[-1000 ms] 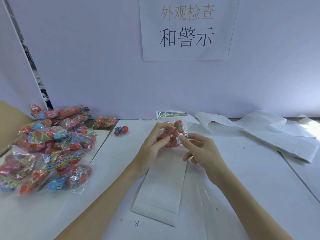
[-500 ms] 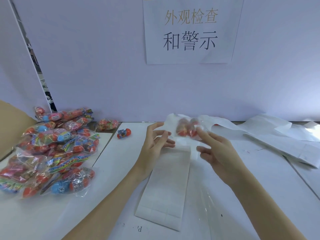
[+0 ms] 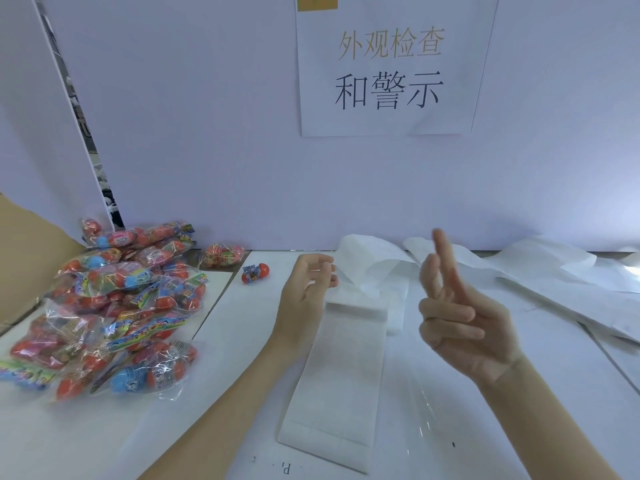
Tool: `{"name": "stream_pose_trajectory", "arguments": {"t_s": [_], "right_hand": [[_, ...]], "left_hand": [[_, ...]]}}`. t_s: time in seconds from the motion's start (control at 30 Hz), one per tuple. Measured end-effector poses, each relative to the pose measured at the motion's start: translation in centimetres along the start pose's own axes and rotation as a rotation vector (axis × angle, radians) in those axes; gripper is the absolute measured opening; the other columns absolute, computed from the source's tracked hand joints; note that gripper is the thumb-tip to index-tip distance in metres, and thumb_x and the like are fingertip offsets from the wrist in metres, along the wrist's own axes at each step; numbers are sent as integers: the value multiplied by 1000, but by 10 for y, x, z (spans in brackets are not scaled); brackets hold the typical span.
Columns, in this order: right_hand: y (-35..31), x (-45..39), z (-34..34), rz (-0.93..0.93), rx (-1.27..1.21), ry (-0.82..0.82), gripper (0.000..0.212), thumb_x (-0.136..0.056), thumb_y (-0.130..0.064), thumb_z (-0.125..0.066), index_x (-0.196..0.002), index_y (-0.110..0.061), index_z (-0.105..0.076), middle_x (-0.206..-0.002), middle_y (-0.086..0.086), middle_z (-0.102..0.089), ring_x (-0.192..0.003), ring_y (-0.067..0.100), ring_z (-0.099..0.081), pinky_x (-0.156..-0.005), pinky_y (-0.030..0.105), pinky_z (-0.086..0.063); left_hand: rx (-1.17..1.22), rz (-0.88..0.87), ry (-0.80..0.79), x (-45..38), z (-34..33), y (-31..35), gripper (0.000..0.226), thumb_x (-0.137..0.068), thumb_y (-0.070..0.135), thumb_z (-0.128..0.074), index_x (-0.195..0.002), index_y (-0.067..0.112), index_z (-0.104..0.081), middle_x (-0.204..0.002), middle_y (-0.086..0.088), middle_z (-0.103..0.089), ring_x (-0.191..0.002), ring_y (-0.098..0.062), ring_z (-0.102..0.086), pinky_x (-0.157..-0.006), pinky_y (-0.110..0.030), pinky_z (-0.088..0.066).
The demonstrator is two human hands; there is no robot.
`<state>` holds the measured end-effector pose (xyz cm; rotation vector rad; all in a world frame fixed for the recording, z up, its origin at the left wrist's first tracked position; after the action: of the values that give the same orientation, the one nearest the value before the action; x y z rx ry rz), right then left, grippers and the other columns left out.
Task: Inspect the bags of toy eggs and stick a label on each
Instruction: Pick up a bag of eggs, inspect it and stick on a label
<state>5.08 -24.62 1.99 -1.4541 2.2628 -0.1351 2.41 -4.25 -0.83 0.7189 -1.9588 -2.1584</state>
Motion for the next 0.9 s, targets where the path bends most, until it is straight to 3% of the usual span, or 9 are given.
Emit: {"name": "stream_pose_trajectory", "arguments": {"t_s": [0.1,0.17,0.23,0.3,0.37,0.53,0.67,0.77,0.9], "right_hand": [[3,-3,12,18,198,74,43,-110,-11,-44,-151,-16,-54,-131,8,-68,-79,17,-62,-61,20,-52],[2,-2,22,47,390,221,47,-96,-16,-72,-142,-22,-64,-114,-2,-73,-69,9,-60,-51,16,-49],[2,-3,30,56,458,327,59,-81,-19,-88,-137,-23,-69,-107,-5,-73,-64,7,-56,-46,15,-44],[3,-5,31,61,488,391,66,-73,-20,-93,-135,-21,-70,-106,-3,-72,-64,7,-55,-45,15,-42],[4,-6,33,57,514,441,70,-69,-22,-96,-134,-19,-71,-104,-2,-72,-65,8,-55,-46,15,-42],[3,-8,37,44,579,502,71,-67,-25,-97,-133,-16,-71,-101,-1,-71,-67,10,-57,-48,18,-44],[2,-8,42,27,587,539,73,-64,-25,-96,-132,-13,-72,-105,2,-71,-67,11,-57,-49,19,-45],[0,-7,45,25,570,544,73,-64,-25,-96,-132,-13,-72,-123,5,-73,-72,12,-63,-50,19,-47],[-1,-7,44,38,550,538,56,-90,-28,-77,-143,-16,-64,-146,11,-62,-92,14,-73,-53,17,-51]], "left_hand": [[-293,-56,196,-14,30,5,9,-103,19,-61,-112,17,-64,-113,0,-64,-110,-25,-63,-84,-18,-46],[-793,-100,310,-21,60,6,20,-100,15,-63,-118,9,-63,-124,-13,-56,-120,-37,-51,-98,-36,-41],[-1315,50,373,-25,92,-2,36,-97,22,-65,-130,9,-58,-144,-25,-43,-136,-44,-37,-110,-56,-30],[-1533,340,333,-23,117,-11,52,-97,30,-61,-144,12,-47,-159,-31,-25,-149,-50,-20,-117,-69,-17],[-1552,450,292,-24,128,-15,57,-96,30,-59,-147,12,-41,-160,-33,-21,-150,-51,-18,-118,-67,-18],[-1535,243,274,-27,117,-9,58,-89,13,-67,-140,8,-40,-138,-22,-44,-125,-39,-46,-101,-44,-36],[-1282,-42,338,-26,104,6,46,-90,-2,-62,-133,-1,-48,-134,-25,-49,-122,-43,-48,-98,-47,-36],[-1006,-310,343,-23,87,22,42,-92,-2,-67,-131,-5,-52,-141,-29,-46,-132,-46,-43,-108,-47,-37],[-753,-583,254,-9,49,39,51,-95,12,-69,-141,-1,-50,-146,-20,-46,-138,-32,-44,-113,-17,-34]]}}
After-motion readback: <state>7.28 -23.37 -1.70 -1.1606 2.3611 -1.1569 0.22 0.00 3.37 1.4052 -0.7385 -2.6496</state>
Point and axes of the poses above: each hand's wrist, its own x-axis away from the middle knuckle, its own z-axis out of the back of the hand, y = z × x, the point moved 4 cm from there along -x, towards the middle knuckle
